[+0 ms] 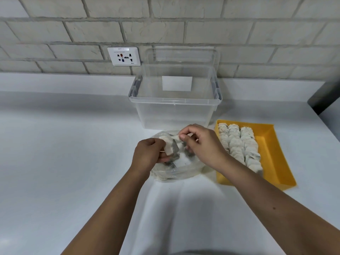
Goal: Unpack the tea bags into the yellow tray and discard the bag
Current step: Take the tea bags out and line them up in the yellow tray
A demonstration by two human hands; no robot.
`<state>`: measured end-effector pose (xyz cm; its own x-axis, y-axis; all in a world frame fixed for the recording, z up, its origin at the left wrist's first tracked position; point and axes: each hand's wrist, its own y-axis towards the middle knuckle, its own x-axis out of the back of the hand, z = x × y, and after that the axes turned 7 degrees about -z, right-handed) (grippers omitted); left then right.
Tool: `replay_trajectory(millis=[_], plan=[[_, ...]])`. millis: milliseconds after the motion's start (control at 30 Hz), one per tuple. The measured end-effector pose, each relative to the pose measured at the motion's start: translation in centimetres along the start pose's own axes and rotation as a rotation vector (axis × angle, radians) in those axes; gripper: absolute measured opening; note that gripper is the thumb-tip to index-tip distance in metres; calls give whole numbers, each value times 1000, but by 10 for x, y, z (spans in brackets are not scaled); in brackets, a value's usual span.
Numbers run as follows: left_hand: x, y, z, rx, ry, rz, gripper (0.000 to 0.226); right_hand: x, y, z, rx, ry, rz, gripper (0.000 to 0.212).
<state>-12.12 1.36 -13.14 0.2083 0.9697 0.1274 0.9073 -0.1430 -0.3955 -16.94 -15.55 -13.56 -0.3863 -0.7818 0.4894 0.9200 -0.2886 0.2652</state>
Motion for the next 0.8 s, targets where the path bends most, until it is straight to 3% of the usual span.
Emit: replay_trajectory(millis=[167,300,500,667,800], plan=[[2,-3,-3,38,-107,1,27,-10,-3,-5,155,-165,86,9],[1,2,0,-15,-46,-80,31,-15,-2,-4,222,-187,123,8],[12,11,6,-192,153,-265,15,-15,1,-9,27,-91,86,6],[16,9,5,-252,195,-284,12,-28,0,-31,-76,-477,418,29],[15,10,6,-257,161,-270,14,-44,-1,-35,-109,-503,403,40]])
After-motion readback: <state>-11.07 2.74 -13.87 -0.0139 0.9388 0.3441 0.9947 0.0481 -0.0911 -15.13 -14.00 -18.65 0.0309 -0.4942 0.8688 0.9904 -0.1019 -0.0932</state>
